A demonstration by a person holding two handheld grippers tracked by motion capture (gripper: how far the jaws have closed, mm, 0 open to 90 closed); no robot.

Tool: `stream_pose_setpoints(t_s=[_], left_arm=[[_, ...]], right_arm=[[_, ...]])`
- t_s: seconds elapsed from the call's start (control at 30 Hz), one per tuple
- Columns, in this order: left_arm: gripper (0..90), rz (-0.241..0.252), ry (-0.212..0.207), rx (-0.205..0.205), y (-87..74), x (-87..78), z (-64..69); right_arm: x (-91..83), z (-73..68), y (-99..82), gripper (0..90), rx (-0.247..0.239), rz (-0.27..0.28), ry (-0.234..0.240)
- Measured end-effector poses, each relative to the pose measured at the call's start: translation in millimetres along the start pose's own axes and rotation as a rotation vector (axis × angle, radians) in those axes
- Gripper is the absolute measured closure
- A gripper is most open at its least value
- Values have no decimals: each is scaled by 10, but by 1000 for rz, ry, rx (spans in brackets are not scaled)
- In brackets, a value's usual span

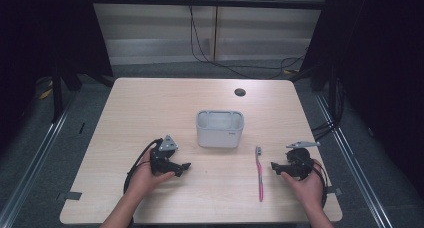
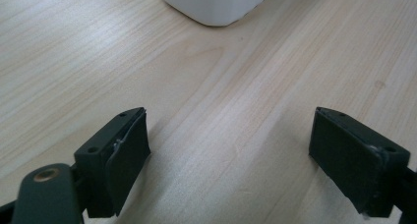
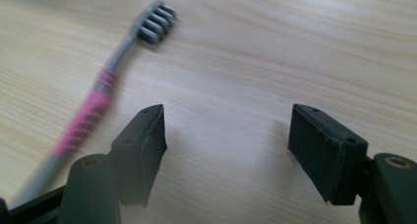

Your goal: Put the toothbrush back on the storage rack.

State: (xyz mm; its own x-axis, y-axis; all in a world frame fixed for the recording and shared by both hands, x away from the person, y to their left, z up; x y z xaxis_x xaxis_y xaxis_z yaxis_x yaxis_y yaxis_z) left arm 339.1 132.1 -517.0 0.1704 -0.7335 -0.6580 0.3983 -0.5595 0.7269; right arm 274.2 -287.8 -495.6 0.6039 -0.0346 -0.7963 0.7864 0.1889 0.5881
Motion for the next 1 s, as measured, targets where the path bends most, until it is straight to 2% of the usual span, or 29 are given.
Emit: stream_pose_setpoints(t_s=[0.1, 0.23, 0.27, 0.3, 0.43, 0.53, 0.8, 0.93, 1.0], left_arm=[[148, 1, -1, 0, 0, 1, 0], [148, 1, -4, -5, -1, 2, 2], [148, 0, -1, -1, 0, 0, 1], [148, 0, 0, -1, 0, 0, 1], [148, 2, -3, -4, 0, 2, 2], [148, 2, -3, -3, -1, 2, 1], [148, 2, -3, -2, 0, 2, 1], [148, 2, -4, -4, 0, 3, 1], [148, 1, -1, -4, 0, 2, 2]], right_arm=[[-34, -36, 99, 323, -3, -42, 24], [-60, -74, 178, 341, -16, -70, 36], [-69, -91, 201, 372, -9, -82, 41], [-75, -112, 235, 403, 18, -103, 84], [-106, -146, 310, 417, 38, -123, 94], [-120, -179, 357, 429, 81, -169, 116], [-90, -315, 429, 501, 36, -216, 122], [-72, -377, 452, 535, 45, -252, 140], [-61, -404, 458, 546, 30, -260, 138]])
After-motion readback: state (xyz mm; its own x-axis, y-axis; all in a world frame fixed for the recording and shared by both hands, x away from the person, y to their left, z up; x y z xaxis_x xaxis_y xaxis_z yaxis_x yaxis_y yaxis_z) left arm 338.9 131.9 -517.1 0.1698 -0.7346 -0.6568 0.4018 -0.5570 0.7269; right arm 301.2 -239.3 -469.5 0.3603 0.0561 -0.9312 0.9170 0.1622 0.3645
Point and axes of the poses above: each handheld gripper's, and its own axes: x roughly forward along the jaws, y roughly out of its top, z roughly to its right, the point moved 1 cm from there along x, roughly forward along the jaws, and after that the axes turned 15 degrees about -y, right-handed, at the moved point
